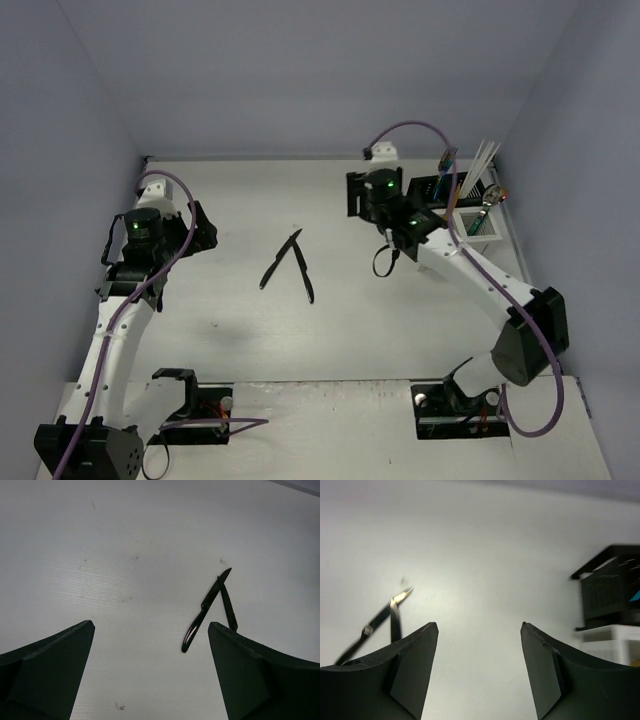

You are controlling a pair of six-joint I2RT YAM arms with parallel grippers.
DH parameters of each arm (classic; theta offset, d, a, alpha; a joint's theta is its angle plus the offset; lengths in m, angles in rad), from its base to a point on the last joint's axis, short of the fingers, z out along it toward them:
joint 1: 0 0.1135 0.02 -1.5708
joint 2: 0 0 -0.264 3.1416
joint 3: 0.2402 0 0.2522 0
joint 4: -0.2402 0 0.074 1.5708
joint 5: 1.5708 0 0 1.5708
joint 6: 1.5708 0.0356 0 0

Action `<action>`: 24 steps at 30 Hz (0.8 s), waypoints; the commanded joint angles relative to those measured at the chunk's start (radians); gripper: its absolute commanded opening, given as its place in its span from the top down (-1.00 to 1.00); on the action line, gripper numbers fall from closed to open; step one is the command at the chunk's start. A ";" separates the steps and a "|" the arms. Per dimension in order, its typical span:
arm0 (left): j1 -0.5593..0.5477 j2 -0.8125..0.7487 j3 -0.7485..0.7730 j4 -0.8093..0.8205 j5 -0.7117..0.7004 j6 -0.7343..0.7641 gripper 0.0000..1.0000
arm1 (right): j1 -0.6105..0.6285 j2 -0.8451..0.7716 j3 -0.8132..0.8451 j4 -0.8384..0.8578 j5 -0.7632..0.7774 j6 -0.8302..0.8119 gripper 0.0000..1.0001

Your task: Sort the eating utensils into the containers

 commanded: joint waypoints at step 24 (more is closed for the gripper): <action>0.007 0.023 0.031 0.040 0.008 -0.009 -0.94 | 0.295 0.640 0.307 -0.304 -0.259 0.232 0.02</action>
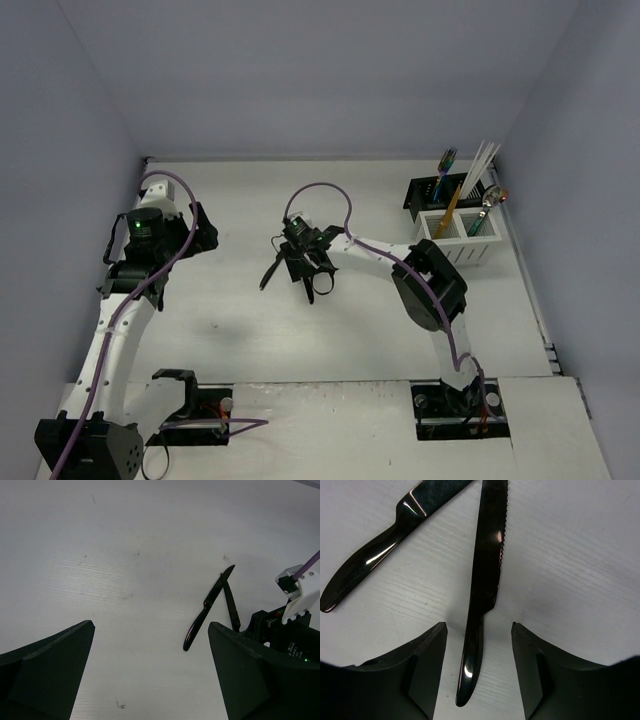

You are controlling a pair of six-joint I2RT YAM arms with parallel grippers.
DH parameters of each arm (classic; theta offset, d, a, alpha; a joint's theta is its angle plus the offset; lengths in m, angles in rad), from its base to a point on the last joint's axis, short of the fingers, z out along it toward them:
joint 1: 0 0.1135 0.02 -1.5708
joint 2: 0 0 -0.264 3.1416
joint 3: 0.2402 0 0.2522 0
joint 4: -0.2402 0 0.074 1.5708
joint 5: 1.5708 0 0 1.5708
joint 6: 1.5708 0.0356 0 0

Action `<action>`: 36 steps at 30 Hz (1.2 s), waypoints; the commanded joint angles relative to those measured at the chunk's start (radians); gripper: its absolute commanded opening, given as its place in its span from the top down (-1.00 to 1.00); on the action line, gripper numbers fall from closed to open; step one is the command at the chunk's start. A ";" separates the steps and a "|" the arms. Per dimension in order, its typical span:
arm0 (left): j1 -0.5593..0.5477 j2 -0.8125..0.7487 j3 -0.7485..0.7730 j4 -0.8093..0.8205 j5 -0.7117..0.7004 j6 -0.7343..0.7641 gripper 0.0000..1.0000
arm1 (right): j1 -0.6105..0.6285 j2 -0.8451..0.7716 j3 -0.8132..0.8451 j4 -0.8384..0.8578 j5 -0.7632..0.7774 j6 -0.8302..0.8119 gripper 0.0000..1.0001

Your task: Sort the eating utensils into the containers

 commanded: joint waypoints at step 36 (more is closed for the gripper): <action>0.009 -0.009 0.032 0.041 0.001 -0.008 -0.94 | -0.122 -0.132 -0.077 -0.164 0.136 -0.016 1.00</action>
